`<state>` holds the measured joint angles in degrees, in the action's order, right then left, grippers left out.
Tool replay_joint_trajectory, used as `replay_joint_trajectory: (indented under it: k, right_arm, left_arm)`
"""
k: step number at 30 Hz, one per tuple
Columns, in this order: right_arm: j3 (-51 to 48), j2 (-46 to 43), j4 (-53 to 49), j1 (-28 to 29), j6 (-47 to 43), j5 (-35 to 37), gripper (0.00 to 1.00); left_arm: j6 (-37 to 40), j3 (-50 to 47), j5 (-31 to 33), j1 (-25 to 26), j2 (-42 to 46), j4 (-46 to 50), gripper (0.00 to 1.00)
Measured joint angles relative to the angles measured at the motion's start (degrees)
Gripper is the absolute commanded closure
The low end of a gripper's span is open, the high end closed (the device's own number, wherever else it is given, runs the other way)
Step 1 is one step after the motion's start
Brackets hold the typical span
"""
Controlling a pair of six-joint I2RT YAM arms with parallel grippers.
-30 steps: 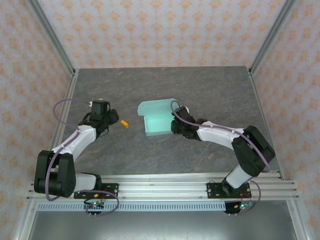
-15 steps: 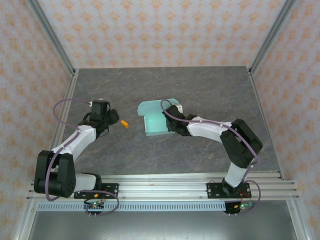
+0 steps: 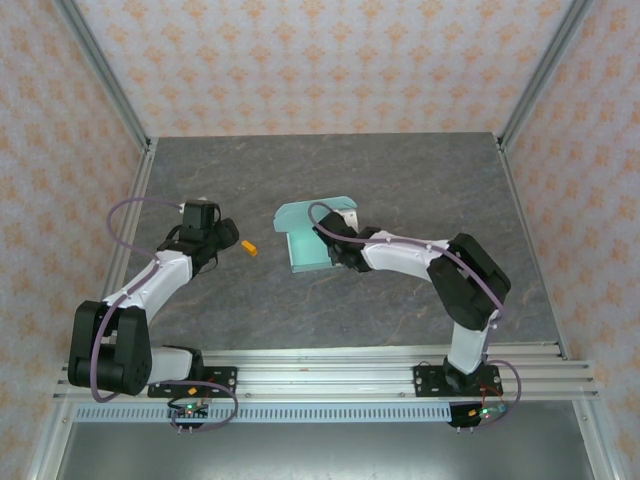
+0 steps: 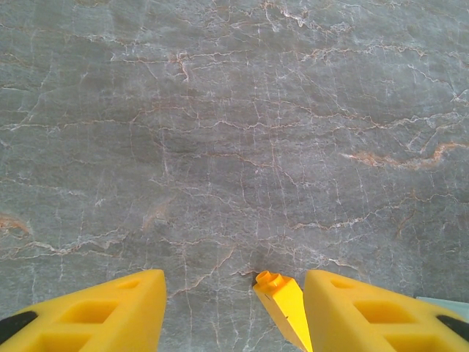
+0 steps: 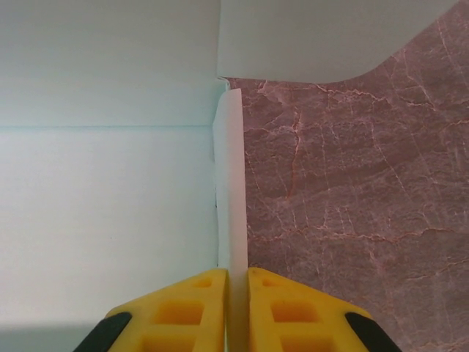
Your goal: Fold the paper box
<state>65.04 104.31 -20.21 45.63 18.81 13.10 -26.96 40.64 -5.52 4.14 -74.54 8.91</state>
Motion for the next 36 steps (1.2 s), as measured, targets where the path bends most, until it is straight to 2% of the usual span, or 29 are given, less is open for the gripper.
replay_joint_trajectory:
  k: [8,28,32,36]
  right_arm:
    - [3.1,2.3,-3.5,1.3,-0.3,2.6,0.87]
    - [11.4,9.9,-13.0,6.1,-0.9,15.5,0.91]
    - [11.9,10.4,-14.0,6.4,-1.2,16.8,0.88]
    - [11.9,10.4,-14.1,6.4,-1.9,16.5,0.81]
  left_arm:
    - [0.0,-0.3,0.0,0.0,0.7,-0.2,0.47]
    - [0.0,-0.3,0.0,0.0,0.7,-0.3,0.47]
    - [0.0,-0.3,0.0,0.0,0.7,-0.3,0.47]
    - [0.0,-0.3,0.0,0.0,0.7,-0.3,0.47]
